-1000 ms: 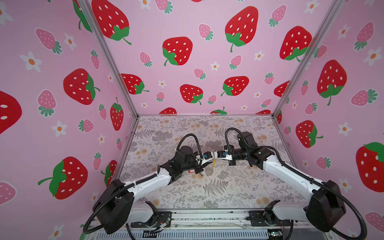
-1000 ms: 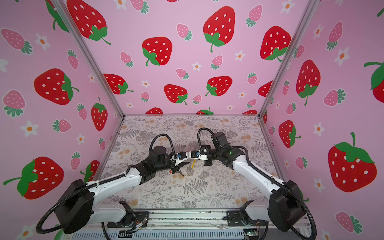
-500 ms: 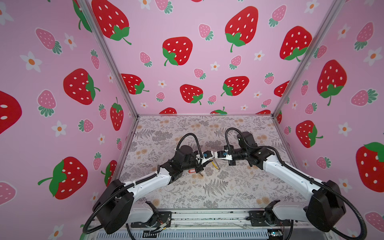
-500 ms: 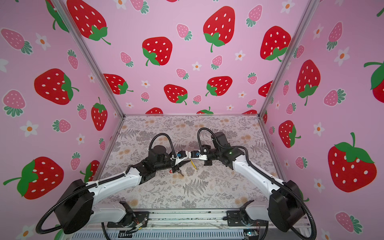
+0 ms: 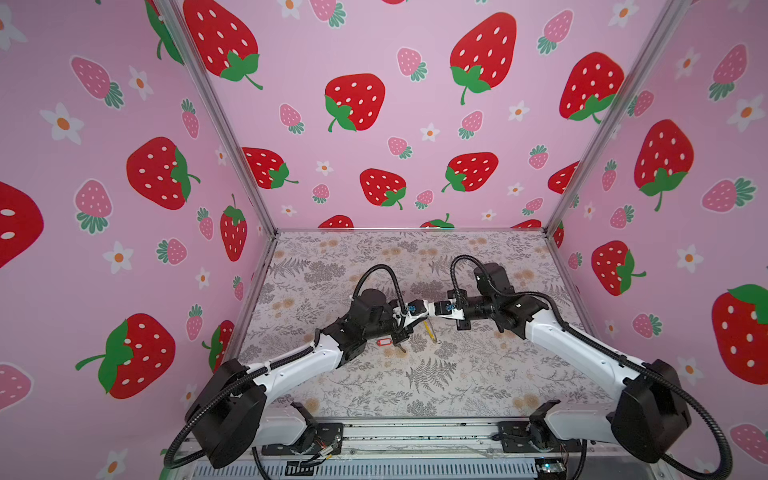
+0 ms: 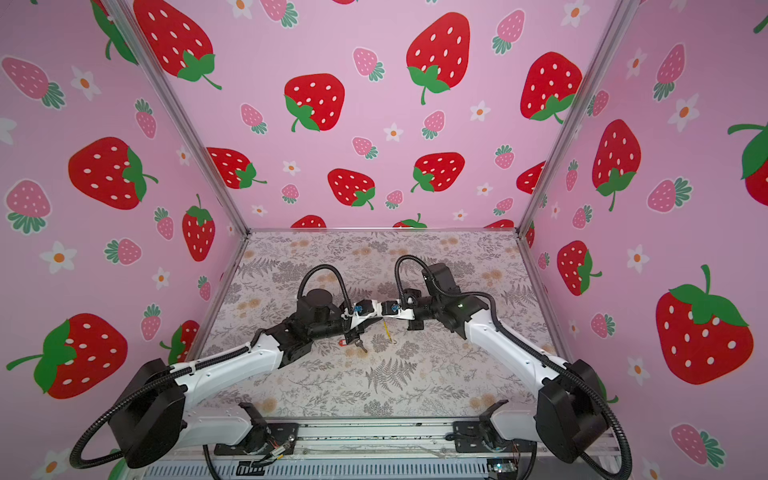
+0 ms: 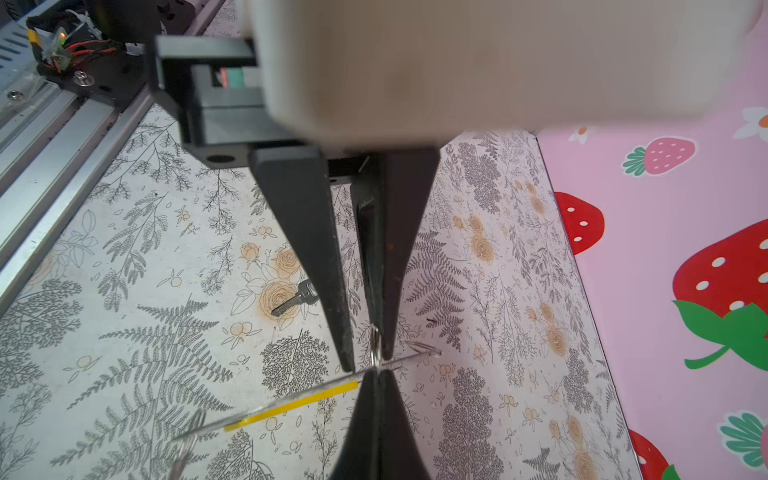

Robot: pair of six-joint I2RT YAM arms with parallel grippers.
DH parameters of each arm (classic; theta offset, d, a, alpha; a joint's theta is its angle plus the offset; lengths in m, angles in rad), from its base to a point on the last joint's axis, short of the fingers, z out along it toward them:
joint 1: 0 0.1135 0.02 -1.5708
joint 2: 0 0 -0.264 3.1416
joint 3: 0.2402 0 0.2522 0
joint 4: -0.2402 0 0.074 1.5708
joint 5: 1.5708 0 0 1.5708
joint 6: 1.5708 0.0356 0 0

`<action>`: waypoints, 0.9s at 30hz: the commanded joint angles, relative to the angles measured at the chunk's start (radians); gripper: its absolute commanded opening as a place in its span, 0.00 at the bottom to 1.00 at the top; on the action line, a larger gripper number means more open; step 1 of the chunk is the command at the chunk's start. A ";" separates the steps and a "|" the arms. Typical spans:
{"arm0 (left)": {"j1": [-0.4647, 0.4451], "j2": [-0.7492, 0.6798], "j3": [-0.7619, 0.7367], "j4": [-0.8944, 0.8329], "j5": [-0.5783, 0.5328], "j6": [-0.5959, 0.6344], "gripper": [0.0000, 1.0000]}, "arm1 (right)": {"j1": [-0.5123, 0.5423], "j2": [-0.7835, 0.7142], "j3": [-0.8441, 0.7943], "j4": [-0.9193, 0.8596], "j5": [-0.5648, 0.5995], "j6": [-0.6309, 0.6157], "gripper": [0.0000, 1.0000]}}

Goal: Put the keys on the keyring

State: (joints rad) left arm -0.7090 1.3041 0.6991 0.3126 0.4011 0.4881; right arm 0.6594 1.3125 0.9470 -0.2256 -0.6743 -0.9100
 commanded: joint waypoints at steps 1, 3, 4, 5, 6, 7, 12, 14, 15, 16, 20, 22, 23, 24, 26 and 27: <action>-0.011 -0.008 0.055 -0.008 0.017 0.028 0.14 | 0.006 0.011 0.009 0.004 -0.035 -0.013 0.03; -0.014 -0.006 0.059 -0.009 0.009 0.030 0.10 | 0.006 0.009 0.007 0.006 -0.037 -0.013 0.05; -0.015 -0.006 0.062 -0.008 0.003 0.029 0.07 | 0.006 0.008 0.004 0.009 -0.033 -0.013 0.07; -0.017 -0.006 0.066 -0.008 -0.003 0.028 0.02 | 0.006 0.004 0.000 0.011 -0.026 -0.013 0.10; -0.021 -0.006 0.073 -0.011 -0.007 0.030 0.00 | 0.006 0.001 -0.007 0.014 -0.014 -0.012 0.12; -0.022 -0.006 0.077 -0.017 -0.009 0.038 0.00 | 0.006 -0.001 -0.013 0.020 0.000 -0.005 0.17; -0.035 -0.017 0.079 -0.018 -0.034 0.085 0.00 | -0.032 -0.060 -0.104 0.136 0.032 0.053 0.32; -0.035 -0.024 0.073 -0.015 -0.040 0.107 0.00 | -0.055 -0.092 -0.150 0.201 0.018 0.082 0.34; -0.037 -0.027 0.069 -0.009 -0.047 0.116 0.00 | -0.061 -0.106 -0.169 0.225 0.015 0.094 0.35; -0.038 -0.030 0.063 0.004 -0.054 0.127 0.00 | -0.066 -0.119 -0.184 0.241 0.011 0.101 0.36; -0.046 -0.037 0.019 0.078 -0.053 0.241 0.00 | -0.067 -0.121 -0.195 0.248 -0.006 0.103 0.35; -0.047 -0.034 0.012 0.097 -0.065 0.262 0.00 | -0.067 -0.121 -0.198 0.265 -0.009 0.113 0.35; -0.047 -0.032 0.015 0.098 -0.071 0.271 0.00 | -0.067 -0.121 -0.201 0.270 -0.011 0.113 0.35; -0.047 -0.031 0.016 0.098 -0.073 0.283 0.00 | -0.067 -0.123 -0.204 0.276 -0.011 0.115 0.35; -0.049 -0.029 0.013 0.101 -0.081 0.307 0.00 | -0.067 -0.123 -0.206 0.281 -0.011 0.118 0.35; -0.050 -0.029 0.008 0.109 -0.088 0.321 0.00 | -0.067 -0.125 -0.206 0.283 -0.010 0.118 0.34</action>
State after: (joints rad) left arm -0.7528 1.2850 0.7128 0.3649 0.3290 0.7246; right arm 0.5934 1.2045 0.7559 0.0296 -0.6556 -0.8043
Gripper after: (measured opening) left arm 0.050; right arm 0.346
